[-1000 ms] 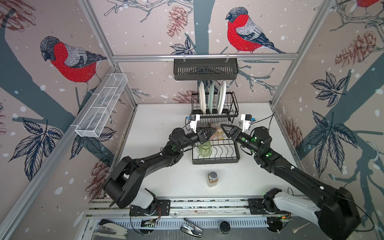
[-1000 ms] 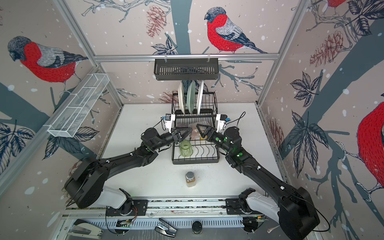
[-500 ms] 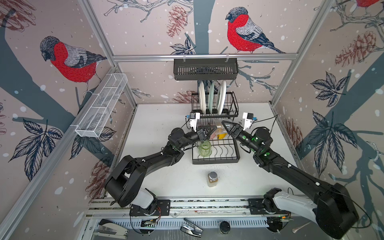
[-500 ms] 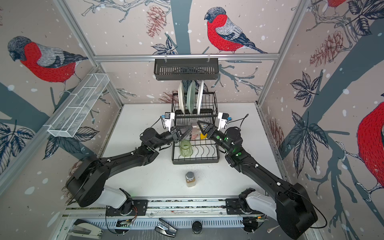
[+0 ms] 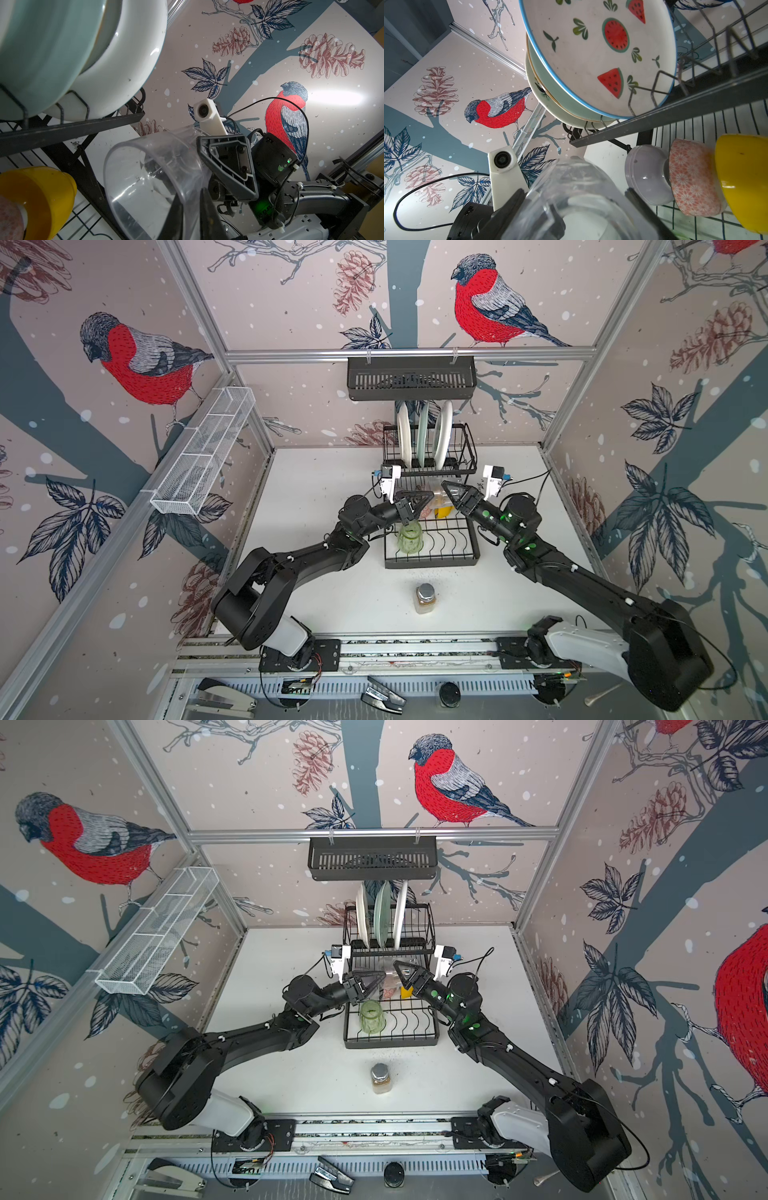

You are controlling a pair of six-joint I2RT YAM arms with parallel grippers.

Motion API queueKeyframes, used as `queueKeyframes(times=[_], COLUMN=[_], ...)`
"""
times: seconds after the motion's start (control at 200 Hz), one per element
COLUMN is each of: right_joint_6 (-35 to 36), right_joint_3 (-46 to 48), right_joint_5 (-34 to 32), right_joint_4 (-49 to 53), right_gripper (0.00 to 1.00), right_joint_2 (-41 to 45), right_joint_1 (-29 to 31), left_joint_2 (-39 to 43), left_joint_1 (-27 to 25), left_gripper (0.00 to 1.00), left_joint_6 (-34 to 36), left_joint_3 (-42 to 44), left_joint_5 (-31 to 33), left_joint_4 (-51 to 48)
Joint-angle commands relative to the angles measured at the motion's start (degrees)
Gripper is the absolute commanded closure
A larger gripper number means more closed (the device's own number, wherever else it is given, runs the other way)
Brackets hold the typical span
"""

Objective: Unload the mixed dishes from the dish rack
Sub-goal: 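Grasp the clear glass with the left gripper beside the right gripper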

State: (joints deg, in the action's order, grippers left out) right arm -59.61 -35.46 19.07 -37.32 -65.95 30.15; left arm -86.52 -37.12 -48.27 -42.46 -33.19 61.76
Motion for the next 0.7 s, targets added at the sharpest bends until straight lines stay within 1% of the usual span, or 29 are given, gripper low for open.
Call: queueKeyframes(times=[0.0,0.07,0.19,0.3,0.33,0.37,0.41,0.565,0.695], right_joint_6=[0.9,1.0,0.9,1.1,1.0,1.0,1.0,1.7,3.0], right_joint_3=[-0.7,-0.8,-1.2,-1.3,-1.2,-1.3,-1.2,-0.3,-0.2], right_joint_5=[7.6,7.6,7.8,7.8,7.8,7.8,7.6,6.3,5.5], right_joint_4=[-1.9,-1.6,-1.7,-1.7,-1.7,-1.6,-1.7,-1.9,-0.8], right_gripper=[0.41,0.41,0.41,0.41,0.41,0.41,0.4,0.31,0.21], right_joint_2=[-0.3,-0.6,-0.9,-1.0,-0.9,-0.9,-0.7,0.7,1.9], right_joint_1=[0.8,0.8,0.9,1.0,1.0,1.0,0.9,0.9,0.9], left_joint_2=[-0.5,-0.6,-0.8,-0.8,-0.7,-0.7,-0.7,0.0,1.3], left_joint_1=[-0.2,-0.2,-0.2,-0.2,-0.2,-0.2,-0.2,-0.2,-0.2], left_gripper=[0.77,0.78,0.87,0.9,0.92,1.0,1.0,1.0,1.0], left_joint_6=[2.4,2.5,2.6,2.5,2.6,2.6,2.7,3.5,5.2], left_joint_3=[-0.6,-0.7,-0.8,-0.8,-0.8,-0.9,-0.9,-0.6,-0.3], left_joint_5=[-1.9,-2.5,-2.6,-2.2,-2.0,-1.9,-1.8,-1.3,-0.4], left_joint_4=[-1.5,-1.1,-1.5,-2.0,-2.3,-2.7,-3.1,-4.9,-7.1])
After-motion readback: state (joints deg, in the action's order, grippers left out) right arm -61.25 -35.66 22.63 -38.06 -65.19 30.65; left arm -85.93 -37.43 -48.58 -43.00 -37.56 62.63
